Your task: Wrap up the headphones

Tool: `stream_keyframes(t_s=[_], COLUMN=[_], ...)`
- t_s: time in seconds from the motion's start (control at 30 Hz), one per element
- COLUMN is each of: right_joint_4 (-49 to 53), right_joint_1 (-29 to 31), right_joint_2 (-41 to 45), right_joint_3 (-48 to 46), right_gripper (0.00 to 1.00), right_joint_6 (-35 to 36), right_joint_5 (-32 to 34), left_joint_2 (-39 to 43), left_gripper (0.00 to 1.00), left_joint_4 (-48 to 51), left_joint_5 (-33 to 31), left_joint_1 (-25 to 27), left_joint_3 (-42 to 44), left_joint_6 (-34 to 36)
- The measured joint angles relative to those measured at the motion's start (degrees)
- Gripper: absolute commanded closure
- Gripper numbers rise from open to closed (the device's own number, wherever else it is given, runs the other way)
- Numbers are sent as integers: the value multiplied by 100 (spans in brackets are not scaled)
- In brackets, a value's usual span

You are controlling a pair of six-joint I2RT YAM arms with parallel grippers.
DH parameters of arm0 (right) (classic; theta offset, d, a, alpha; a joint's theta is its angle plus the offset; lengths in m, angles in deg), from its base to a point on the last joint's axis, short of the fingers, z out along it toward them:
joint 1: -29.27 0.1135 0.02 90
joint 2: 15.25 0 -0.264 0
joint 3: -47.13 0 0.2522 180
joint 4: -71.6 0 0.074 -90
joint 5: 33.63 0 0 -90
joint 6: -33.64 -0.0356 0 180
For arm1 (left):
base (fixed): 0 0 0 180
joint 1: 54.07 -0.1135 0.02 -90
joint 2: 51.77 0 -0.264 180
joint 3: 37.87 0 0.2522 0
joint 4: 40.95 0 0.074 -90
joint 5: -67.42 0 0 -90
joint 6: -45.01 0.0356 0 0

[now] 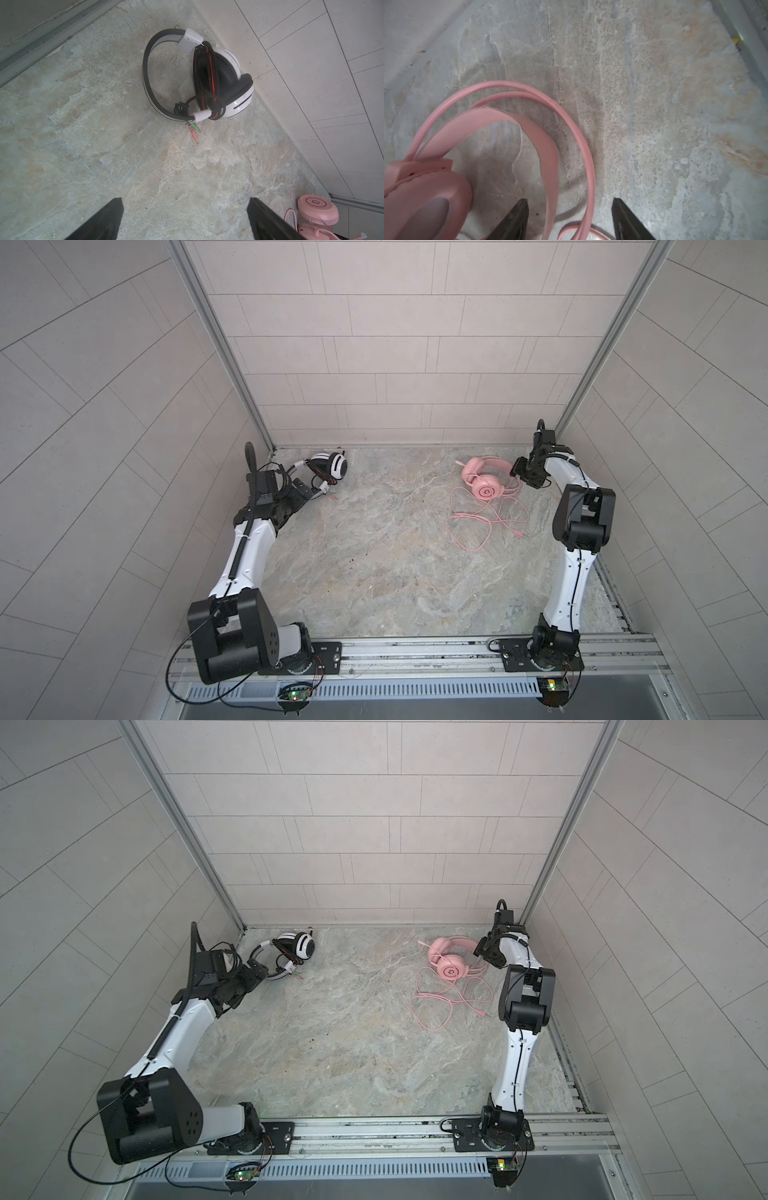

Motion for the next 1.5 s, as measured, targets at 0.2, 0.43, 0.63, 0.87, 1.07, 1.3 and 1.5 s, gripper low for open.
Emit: stream_keyframes(t_s=[0.2,0.43,0.63,0.87,1.07,1.3,1.5], right_joint_4=[463,557,238,57,-98,-804,-785], right_joint_1=[28,81,114,437,938,1672,2452], right_joint_2=[-752,-833,-544,629,2205,3786,4575], right_joint_3=[737,769,197,-1119,-1797,-2605,-2973], right_gripper=[36,65,74,91,93,93,94], right_joint_6=[70,175,280,437,890,1779,2636], right_joint_5=[22,-72,-39,319,664,1040,933], left_joint_2=[0,0,2,2,57,387,568], left_gripper=[0,0,0,0,0,0,0], left_joint_4=[-52,-72,-129,-149,-177,-573,-1032], left_joint_5=[37,146,192,122,127,494,885], left_joint_1=[2,0,4,55,282,1139,2284], left_joint_3=[0,0,2,11,11,7,-308], left_joint_6=[76,114,131,149,289,669,1272])
